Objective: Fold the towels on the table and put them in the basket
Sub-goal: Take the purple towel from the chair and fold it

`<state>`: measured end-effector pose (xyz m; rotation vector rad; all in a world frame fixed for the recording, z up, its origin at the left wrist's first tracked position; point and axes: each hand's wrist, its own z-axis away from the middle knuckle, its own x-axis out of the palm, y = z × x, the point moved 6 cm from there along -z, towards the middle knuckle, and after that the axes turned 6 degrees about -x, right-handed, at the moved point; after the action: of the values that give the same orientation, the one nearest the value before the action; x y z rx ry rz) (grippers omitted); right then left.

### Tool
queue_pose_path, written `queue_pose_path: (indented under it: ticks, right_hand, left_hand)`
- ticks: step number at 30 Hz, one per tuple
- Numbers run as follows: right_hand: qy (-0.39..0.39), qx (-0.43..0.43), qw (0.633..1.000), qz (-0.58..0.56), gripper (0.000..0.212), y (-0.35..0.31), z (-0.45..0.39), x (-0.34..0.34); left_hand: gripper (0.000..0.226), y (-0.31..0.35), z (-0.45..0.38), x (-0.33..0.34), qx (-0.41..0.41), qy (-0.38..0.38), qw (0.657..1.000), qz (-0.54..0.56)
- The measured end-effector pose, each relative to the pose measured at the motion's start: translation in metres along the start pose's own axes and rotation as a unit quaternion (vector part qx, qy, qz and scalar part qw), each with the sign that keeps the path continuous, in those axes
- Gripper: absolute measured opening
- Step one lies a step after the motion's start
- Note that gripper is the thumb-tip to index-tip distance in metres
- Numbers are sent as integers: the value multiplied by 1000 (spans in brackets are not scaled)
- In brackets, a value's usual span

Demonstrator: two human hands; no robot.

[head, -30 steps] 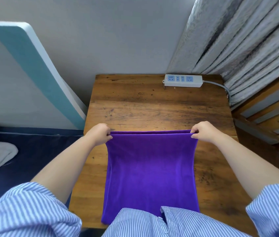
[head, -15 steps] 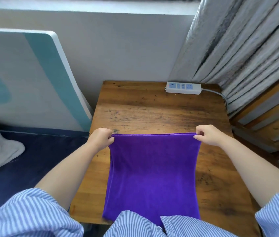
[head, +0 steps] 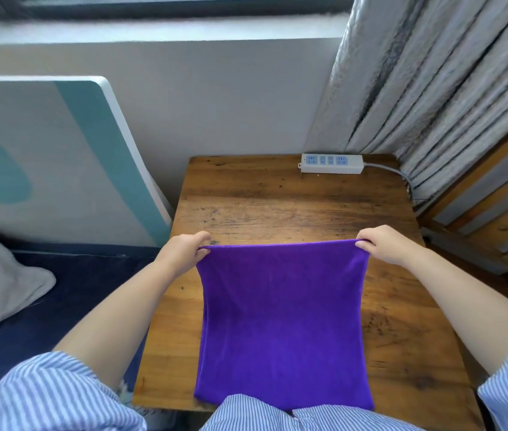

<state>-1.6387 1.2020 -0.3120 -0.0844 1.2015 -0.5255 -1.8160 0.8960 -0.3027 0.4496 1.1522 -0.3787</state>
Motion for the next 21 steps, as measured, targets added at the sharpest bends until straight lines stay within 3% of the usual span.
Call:
queue_pose_path:
  ticks: [3, 6, 9, 11, 12, 15, 17, 21]
  right_hand:
    - [47, -3, 997, 56, 26, -6, -6, -23]
    - [206, -13, 975, 80, 28, -26, -9, -79]
    - [436, -33, 899, 19, 38, -50, 5, -150]
    - [528, -36, 846, -60, 36, -61, 17, -180]
    - [542, -34, 836, -75, 36, -63, 18, -187]
    - [481, -46, 876, 13, 46, -78, 13, -181]
    - [488, -63, 870, 43, 46, -82, 18, -177]
    - [563, -31, 825, -40, 39, -86, 37, -190]
  left_hand:
    - [29, 5, -7, -23, 19, 42, 997, -64]
    - [30, 9, -17, -82, -14, 176, 981, 78]
    - [29, 22, -9, -150, -8, 318, 922, 222]
    - [37, 27, 1, -174, -15, 353, 900, 257]
    - [40, 27, 1, -179, -27, 340, 909, 240]
    - [22, 16, -9, -175, -84, 252, 961, 75]
    - [25, 8, -7, -180, -85, 280, 954, 71]
    - [45, 10, 7, -197, 10, 408, 904, 126]
